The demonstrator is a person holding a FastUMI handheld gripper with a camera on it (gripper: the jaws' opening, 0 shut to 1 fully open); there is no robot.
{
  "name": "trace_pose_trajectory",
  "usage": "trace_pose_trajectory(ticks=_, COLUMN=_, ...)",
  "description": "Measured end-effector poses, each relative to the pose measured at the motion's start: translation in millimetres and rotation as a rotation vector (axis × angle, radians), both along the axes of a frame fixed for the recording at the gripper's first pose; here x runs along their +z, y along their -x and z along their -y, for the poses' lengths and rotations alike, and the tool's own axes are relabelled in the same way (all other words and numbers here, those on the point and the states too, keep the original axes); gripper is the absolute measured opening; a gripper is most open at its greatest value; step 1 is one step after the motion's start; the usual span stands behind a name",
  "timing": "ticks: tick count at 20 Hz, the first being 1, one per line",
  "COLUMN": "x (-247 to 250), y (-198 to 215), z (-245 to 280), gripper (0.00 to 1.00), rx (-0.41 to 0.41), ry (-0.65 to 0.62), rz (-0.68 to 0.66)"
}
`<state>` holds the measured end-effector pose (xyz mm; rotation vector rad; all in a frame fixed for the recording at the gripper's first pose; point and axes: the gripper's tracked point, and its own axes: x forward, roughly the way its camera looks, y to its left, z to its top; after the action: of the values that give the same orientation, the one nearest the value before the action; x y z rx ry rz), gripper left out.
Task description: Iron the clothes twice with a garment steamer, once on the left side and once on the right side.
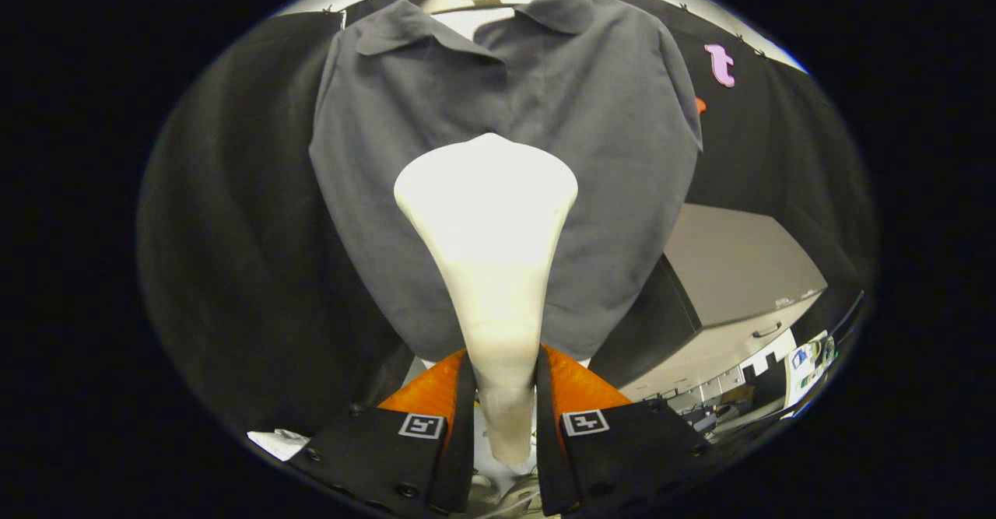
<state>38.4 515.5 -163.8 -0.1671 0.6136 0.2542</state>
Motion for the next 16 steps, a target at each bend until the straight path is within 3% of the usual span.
trace_pose_trajectory(ticks=7, x=56, y=-26, z=-59, gripper=0.42, rx=0.078, ry=-0.015, rz=0.083)
trace_pose_trajectory(ticks=16, x=99, y=-72, z=-84, gripper=0.41, rx=0.059, ry=-0.038, rz=0.146)
